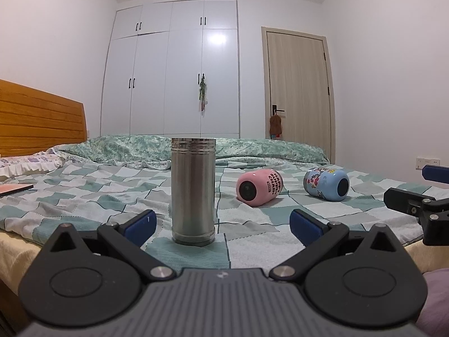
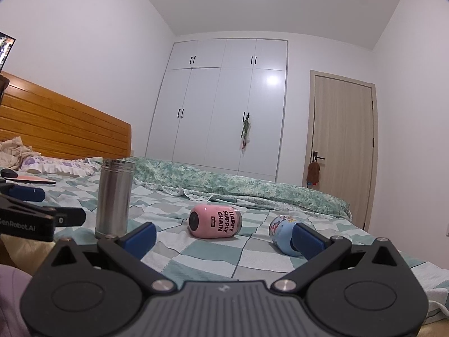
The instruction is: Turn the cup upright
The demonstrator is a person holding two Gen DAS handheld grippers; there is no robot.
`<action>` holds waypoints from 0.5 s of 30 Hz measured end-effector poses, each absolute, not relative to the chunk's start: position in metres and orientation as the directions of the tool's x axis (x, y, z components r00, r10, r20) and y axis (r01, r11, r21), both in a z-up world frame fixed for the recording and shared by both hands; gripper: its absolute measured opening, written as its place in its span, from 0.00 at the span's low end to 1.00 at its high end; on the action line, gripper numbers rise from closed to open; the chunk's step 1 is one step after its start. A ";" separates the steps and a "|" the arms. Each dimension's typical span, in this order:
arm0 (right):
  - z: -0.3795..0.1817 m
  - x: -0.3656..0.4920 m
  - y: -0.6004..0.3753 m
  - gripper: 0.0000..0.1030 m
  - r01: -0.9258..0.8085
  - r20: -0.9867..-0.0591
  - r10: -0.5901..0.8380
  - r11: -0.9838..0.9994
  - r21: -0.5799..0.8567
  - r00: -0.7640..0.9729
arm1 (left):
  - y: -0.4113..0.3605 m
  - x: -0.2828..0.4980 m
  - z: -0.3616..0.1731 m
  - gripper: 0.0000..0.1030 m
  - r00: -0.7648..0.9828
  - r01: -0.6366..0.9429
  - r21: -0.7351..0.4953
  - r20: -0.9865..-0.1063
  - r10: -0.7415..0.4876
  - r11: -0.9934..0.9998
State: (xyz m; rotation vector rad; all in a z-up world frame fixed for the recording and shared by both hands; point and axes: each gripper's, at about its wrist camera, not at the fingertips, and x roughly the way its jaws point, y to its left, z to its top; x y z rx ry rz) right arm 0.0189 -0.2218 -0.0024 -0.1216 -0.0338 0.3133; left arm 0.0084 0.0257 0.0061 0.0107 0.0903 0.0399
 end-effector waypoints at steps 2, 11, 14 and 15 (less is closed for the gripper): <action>-0.002 0.019 -0.222 1.00 -0.305 0.013 0.309 0.944 -0.124 0.951 | 0.026 0.008 0.006 1.00 0.995 -0.041 0.013 -0.090 0.042 0.999; -0.003 0.019 -0.221 1.00 -0.307 0.013 0.311 0.943 -0.133 0.950 | 0.026 0.008 0.006 1.00 0.995 -0.040 0.012 -0.090 0.041 0.999; -0.003 0.019 -0.221 1.00 -0.308 0.011 0.312 0.942 -0.134 0.950 | 0.026 0.008 0.006 1.00 0.995 -0.040 0.012 -0.090 0.041 0.999; -0.003 0.019 -0.221 1.00 -0.309 0.011 0.313 0.942 -0.134 0.950 | 0.026 0.008 0.006 1.00 0.995 -0.039 0.012 -0.089 0.040 0.999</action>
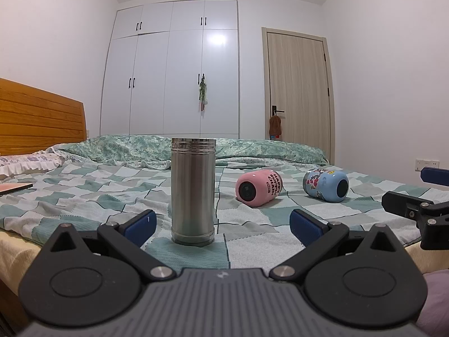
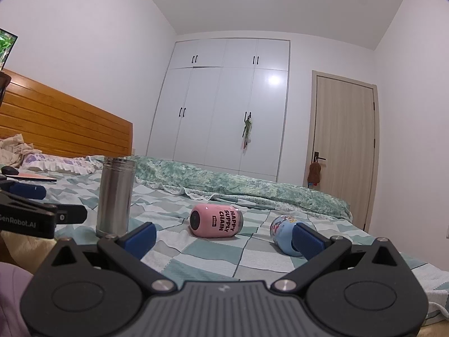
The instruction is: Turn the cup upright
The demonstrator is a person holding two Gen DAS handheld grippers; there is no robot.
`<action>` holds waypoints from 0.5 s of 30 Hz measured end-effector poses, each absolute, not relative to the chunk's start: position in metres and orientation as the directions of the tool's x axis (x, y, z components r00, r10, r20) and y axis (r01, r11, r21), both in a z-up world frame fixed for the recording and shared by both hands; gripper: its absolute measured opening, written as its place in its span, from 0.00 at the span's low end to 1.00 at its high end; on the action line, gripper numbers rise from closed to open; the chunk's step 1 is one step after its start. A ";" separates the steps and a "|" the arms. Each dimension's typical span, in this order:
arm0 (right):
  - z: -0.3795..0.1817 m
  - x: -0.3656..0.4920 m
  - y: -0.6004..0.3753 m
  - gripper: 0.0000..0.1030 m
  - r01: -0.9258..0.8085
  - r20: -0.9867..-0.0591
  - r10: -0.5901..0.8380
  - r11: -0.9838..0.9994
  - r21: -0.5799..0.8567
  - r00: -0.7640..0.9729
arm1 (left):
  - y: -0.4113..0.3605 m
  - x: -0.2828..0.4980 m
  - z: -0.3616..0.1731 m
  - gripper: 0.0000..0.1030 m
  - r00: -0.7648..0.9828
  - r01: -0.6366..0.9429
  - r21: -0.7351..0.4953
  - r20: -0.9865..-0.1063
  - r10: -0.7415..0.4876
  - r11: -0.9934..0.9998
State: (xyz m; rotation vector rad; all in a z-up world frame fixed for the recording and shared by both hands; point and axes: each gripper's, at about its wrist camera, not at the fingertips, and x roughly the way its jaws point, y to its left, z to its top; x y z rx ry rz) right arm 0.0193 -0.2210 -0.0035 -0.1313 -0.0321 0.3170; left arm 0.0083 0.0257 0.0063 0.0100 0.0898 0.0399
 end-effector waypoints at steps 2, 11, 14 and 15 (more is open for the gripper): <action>-0.003 0.019 -0.221 1.00 -0.308 0.011 0.312 0.942 -0.135 0.950 | 0.026 0.008 0.006 1.00 0.995 -0.040 0.011 -0.089 0.040 0.999; -0.003 0.019 -0.221 1.00 -0.308 0.011 0.312 0.942 -0.134 0.950 | 0.026 0.008 0.006 1.00 0.995 -0.039 0.011 -0.090 0.040 0.999; -0.003 0.019 -0.221 1.00 -0.308 0.011 0.312 0.942 -0.134 0.950 | 0.025 0.008 0.007 1.00 0.995 -0.038 0.009 -0.091 0.039 0.999; -0.003 0.019 -0.221 1.00 -0.308 0.010 0.312 0.942 -0.135 0.950 | 0.025 0.008 0.007 1.00 0.995 -0.038 0.010 -0.091 0.039 0.999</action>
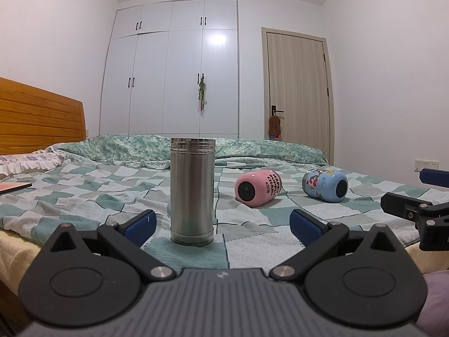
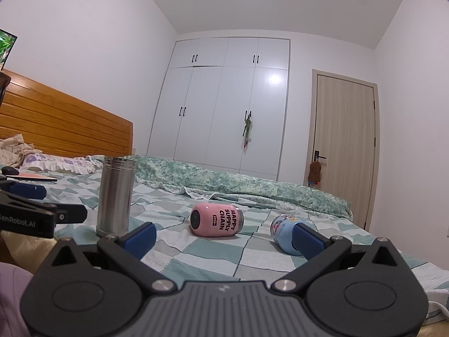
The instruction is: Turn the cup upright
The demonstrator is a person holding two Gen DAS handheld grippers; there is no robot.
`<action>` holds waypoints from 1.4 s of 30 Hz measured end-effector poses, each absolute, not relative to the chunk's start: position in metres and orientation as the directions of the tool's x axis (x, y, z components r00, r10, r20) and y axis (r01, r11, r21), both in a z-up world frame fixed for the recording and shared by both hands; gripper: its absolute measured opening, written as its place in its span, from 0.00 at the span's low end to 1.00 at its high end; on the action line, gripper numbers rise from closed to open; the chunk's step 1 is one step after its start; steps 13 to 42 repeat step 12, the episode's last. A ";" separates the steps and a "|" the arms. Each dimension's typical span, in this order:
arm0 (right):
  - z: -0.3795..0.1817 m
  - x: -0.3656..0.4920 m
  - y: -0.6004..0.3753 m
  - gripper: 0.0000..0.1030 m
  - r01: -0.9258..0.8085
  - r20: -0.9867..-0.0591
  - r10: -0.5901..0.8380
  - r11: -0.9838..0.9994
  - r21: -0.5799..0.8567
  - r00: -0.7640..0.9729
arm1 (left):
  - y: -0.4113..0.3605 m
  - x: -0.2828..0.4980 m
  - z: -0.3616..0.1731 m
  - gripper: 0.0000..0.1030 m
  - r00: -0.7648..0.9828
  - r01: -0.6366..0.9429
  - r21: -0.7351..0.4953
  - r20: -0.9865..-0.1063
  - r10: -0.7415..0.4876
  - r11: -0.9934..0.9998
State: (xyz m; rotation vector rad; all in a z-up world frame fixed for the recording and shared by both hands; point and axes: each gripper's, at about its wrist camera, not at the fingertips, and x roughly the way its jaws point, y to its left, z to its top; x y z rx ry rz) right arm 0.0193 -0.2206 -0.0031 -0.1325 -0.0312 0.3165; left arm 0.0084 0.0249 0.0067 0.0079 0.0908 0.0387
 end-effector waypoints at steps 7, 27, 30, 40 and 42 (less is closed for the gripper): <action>-0.005 0.020 -0.219 1.00 -0.310 0.005 0.314 0.941 -0.137 0.949 | 0.024 0.010 0.007 1.00 0.995 -0.033 0.006 -0.093 0.034 0.999; -0.005 0.020 -0.220 1.00 -0.312 0.003 0.315 0.940 -0.135 0.949 | 0.026 0.010 0.007 1.00 0.995 -0.041 -0.006 -0.097 0.040 0.999; -0.005 0.020 -0.220 1.00 -0.312 0.003 0.315 0.940 -0.135 0.949 | 0.026 0.010 0.007 1.00 0.995 -0.041 -0.006 -0.097 0.040 0.999; -0.005 0.020 -0.220 1.00 -0.312 0.003 0.315 0.940 -0.135 0.949 | 0.026 0.010 0.007 1.00 0.995 -0.041 -0.006 -0.097 0.040 0.999; -0.005 0.020 -0.220 1.00 -0.312 0.003 0.315 0.940 -0.135 0.949 | 0.026 0.010 0.007 1.00 0.995 -0.041 -0.006 -0.097 0.040 0.999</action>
